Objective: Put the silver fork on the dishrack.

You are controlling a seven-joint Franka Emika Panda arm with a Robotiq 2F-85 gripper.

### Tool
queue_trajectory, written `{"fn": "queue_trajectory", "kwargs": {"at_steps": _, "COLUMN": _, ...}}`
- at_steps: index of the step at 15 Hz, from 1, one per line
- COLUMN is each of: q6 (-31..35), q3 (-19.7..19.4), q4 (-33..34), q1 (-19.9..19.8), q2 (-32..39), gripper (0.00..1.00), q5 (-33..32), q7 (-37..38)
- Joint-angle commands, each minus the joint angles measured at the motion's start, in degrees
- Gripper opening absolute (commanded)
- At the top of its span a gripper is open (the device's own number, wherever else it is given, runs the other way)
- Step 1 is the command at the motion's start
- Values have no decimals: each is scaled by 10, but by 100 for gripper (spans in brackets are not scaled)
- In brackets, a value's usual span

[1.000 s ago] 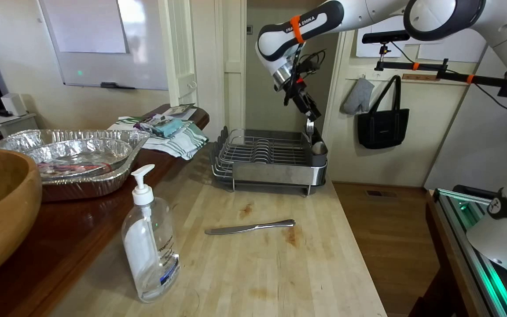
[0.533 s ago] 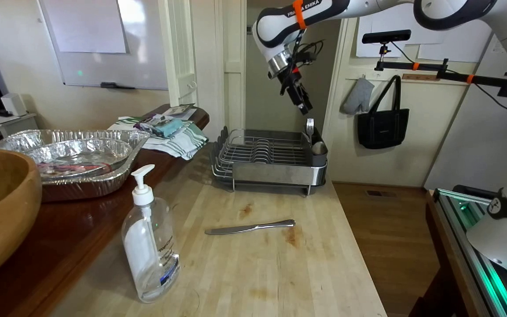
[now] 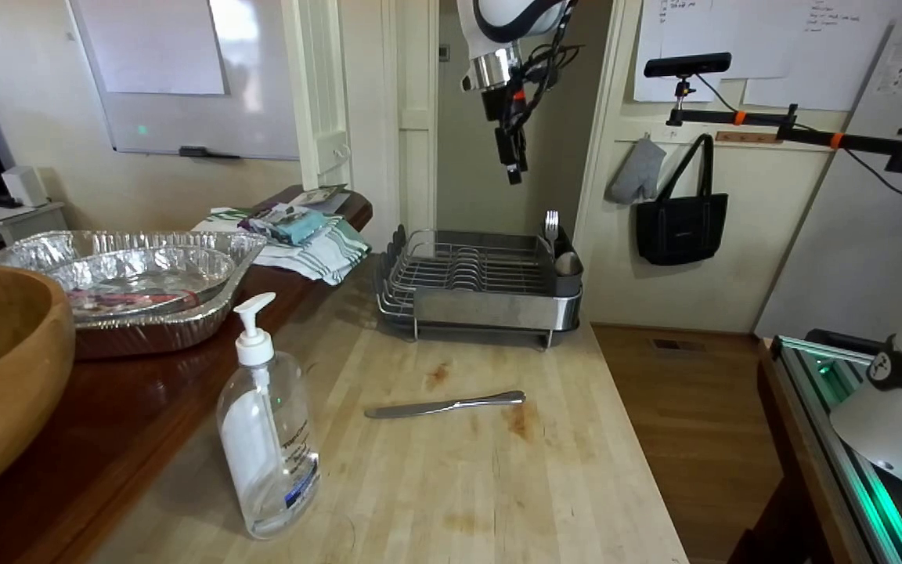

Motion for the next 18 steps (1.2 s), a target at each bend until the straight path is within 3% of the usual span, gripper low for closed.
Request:
{"fn": "queue_trajectory", "kwargs": {"at_steps": 1, "q6": 96, "q3": 6, "q4": -137, "q1": 9, "q2": -99, "gripper": 100, "q5": 10, "q7": 30}}
{"fn": "queue_trajectory", "kwargs": {"at_steps": 9, "q6": 237, "q3": 9, "q4": -355, "q1": 35, "q2": -266, "gripper": 100, "q5": 21, "q7": 106}}
{"fn": "queue_trajectory", "kwargs": {"at_steps": 18, "q6": 476, "q3": 10, "q4": -622, "q1": 49, "q2": -444, "gripper": 100, "q5": 49, "q7": 213}}
